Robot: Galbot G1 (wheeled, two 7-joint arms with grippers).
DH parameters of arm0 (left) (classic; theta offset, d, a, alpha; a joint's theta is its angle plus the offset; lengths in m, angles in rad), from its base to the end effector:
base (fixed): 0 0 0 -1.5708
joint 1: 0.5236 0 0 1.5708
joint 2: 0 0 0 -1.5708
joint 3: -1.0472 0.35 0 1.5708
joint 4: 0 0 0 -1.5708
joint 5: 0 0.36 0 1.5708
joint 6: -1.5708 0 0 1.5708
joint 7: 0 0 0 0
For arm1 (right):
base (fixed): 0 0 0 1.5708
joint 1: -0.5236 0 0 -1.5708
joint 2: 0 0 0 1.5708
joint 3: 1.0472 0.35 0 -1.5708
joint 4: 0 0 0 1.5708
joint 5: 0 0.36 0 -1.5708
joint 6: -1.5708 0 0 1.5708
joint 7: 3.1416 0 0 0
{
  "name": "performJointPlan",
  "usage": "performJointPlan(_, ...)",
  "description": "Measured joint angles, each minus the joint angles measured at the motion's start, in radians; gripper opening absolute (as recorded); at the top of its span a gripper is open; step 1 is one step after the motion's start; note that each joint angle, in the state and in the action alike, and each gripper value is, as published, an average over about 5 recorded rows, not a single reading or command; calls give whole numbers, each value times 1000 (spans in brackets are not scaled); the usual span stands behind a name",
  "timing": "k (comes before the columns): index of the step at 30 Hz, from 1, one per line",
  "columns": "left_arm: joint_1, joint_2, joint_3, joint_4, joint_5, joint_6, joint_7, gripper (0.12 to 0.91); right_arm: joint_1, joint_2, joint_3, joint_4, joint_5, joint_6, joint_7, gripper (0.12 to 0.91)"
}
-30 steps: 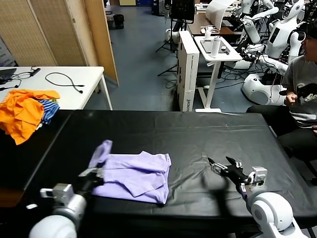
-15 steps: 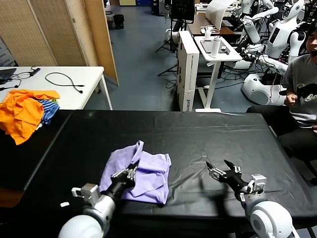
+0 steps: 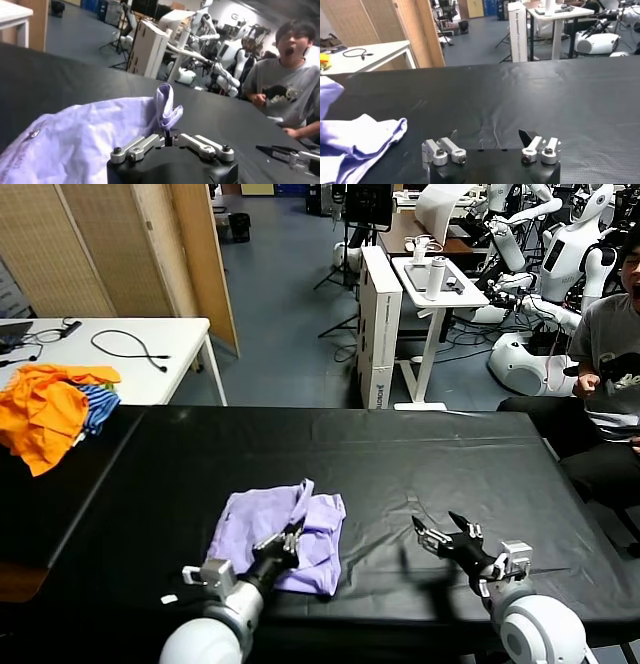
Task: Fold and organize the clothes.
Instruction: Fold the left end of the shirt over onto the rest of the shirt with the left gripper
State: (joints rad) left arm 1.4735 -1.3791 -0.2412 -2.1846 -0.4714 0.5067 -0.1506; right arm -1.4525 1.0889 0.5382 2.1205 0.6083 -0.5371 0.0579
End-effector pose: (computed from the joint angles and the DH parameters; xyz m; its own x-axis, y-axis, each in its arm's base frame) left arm 0.1930 -0.0533 -0.2586 -0.8557 0.3685 0.3634 0.2401 0.9047 -0.3520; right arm 0.2263 -0.0790 -0.2510 -0.8722 -0.2330 0.4301 -0.1937 0.9719 0.1338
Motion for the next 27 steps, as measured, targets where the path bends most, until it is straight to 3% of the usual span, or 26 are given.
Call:
performJointPlan(2,6,-16,15,8,19,-6,0,184,6,-4,-12,1,0,-7,-3,907)
performJointPlan(5,17,-38,35,11,43,-13,1,268,15,-12,-32,0,1,-10,-8,907)
performJointPlan(12,28,-65,67,-19,87,-34,6,703,43,-35,-94,10,31,-17,-11,907)
performJointPlan(16,24,-55,47,-47,125,-56,31,876,63,-46,-139,33,65,-36,-9,907)
performJointPlan(23,17,13,-68,-76,120,-79,36,907,119,-66,-273,72,55,-58,-13,907)
performJointPlan(27,29,39,-121,-74,128,-88,38,907,157,-66,-357,62,-7,-71,-10,907)
